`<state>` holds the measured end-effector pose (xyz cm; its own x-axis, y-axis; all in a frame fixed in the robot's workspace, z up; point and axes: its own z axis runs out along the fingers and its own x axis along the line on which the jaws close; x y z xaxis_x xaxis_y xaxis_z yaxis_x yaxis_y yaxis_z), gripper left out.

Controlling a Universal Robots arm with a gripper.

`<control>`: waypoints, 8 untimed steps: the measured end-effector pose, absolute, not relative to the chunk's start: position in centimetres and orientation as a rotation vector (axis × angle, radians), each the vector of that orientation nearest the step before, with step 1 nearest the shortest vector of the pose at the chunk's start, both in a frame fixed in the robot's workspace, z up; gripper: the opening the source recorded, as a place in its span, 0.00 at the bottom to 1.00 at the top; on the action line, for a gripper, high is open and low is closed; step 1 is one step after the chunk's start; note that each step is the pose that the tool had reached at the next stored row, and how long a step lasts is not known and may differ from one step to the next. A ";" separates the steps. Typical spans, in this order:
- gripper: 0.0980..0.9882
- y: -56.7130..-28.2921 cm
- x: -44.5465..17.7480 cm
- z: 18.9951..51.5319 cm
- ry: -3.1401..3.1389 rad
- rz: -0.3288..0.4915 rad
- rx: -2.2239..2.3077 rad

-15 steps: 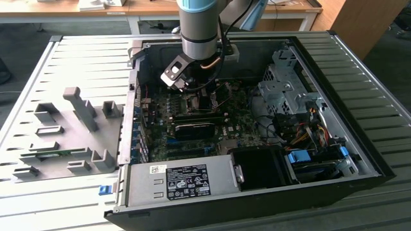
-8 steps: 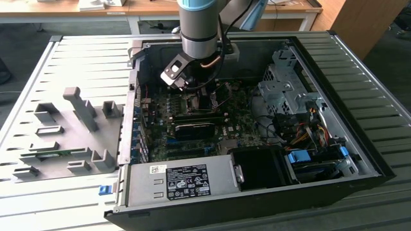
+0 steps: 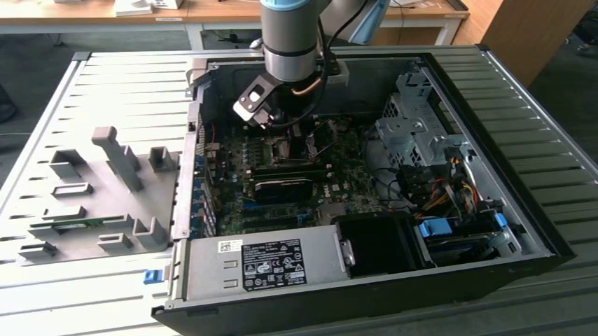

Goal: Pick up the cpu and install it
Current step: 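Place the cpu into insertion slot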

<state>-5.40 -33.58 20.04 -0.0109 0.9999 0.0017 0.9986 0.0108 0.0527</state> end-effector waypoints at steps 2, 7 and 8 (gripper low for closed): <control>0.49 -33.6 -5.4 20.1 2.208 0.059 2.184; 0.35 -33.6 -5.4 20.4 2.208 0.058 2.184; 0.35 -33.6 -5.4 20.5 2.208 0.058 2.184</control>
